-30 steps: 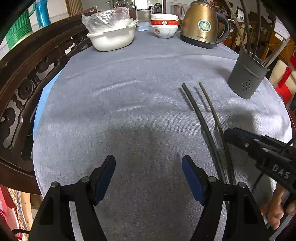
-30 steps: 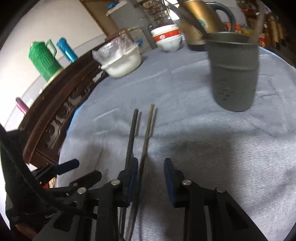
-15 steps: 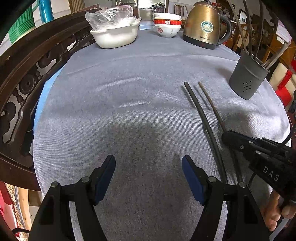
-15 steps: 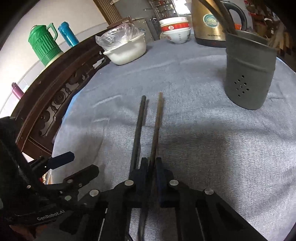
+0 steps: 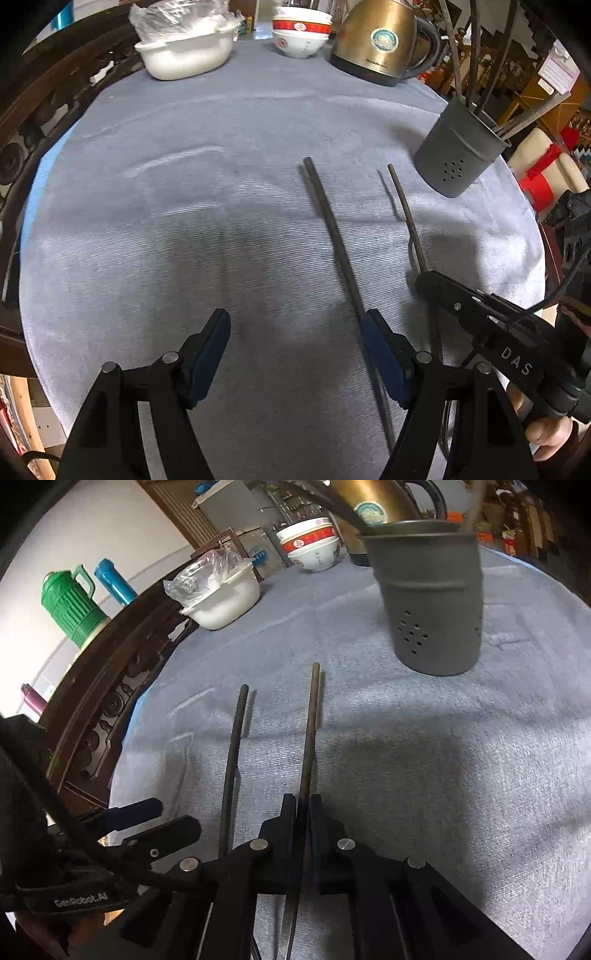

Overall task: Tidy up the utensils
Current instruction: 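Lower the right gripper onto the remaining chopsticks to pinch one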

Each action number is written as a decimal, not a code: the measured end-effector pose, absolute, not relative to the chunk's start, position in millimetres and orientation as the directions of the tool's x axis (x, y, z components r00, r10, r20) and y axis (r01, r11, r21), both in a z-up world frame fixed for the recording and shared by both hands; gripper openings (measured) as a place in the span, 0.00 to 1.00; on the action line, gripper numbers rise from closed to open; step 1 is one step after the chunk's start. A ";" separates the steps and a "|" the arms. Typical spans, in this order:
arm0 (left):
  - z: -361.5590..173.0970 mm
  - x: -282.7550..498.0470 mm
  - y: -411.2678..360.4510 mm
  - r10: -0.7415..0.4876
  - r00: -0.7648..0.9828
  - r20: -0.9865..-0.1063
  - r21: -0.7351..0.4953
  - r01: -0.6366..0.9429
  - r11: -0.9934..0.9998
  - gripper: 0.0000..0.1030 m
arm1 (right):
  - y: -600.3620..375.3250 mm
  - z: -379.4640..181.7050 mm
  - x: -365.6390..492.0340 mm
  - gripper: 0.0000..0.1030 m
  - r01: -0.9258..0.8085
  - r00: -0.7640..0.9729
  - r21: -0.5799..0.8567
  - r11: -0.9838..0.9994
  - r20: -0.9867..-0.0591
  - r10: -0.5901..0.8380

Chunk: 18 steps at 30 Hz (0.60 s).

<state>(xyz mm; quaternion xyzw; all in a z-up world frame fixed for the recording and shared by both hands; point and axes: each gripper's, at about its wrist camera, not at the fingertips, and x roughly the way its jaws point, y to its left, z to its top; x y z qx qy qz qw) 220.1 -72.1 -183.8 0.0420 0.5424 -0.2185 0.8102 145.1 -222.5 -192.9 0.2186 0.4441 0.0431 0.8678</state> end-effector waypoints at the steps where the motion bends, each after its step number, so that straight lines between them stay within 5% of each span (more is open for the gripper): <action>1: -184.6 220.9 -74.8 -0.308 0.310 -0.899 -0.170 0.402 0.900 0.73 | -225.3 -193.4 143.3 0.07 0.123 0.604 0.425 0.897 -0.749 0.272; 18: -192.1 223.2 -100.0 -0.292 0.309 -0.905 -0.144 0.424 0.894 0.73 | -272.0 -210.4 123.1 0.13 0.122 0.697 0.655 0.746 -0.591 0.405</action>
